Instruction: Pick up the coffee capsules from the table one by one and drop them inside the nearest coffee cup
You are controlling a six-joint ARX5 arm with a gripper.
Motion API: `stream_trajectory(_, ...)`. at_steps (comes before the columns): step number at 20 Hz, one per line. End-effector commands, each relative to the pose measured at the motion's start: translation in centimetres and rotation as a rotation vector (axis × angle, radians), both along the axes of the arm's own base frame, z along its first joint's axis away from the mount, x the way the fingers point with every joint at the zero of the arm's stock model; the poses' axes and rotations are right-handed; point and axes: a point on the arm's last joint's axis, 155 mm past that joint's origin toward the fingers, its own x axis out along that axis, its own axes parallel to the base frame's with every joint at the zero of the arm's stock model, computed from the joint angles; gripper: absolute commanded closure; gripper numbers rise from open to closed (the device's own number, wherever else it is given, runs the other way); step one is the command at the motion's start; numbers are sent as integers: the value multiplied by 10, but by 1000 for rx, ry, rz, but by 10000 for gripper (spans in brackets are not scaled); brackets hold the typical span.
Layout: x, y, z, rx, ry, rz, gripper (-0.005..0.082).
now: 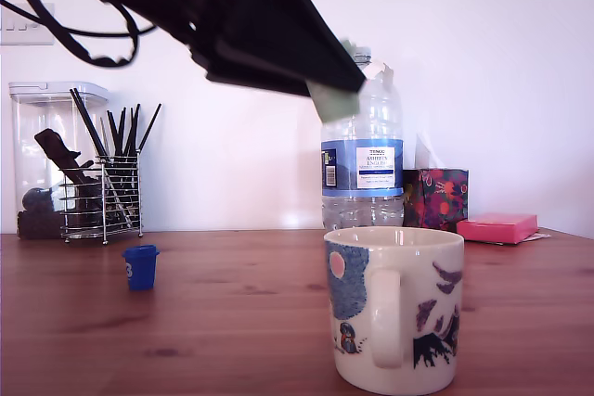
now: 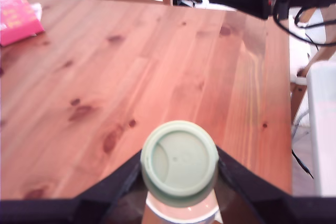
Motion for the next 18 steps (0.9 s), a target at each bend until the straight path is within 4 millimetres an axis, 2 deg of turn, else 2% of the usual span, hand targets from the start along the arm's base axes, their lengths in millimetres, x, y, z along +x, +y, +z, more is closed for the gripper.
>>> stream_trajectory(1, 3, -8, -9, 23, 15, -11, 535)
stream_trajectory(9, 13, -36, -51, 195, 154, -36, 535)
stream_trajectory(12, 14, -37, -67, 257, 201, -35, 535)
stream_trajectory(18, 10, -32, -74, 286, 225, -34, 535)
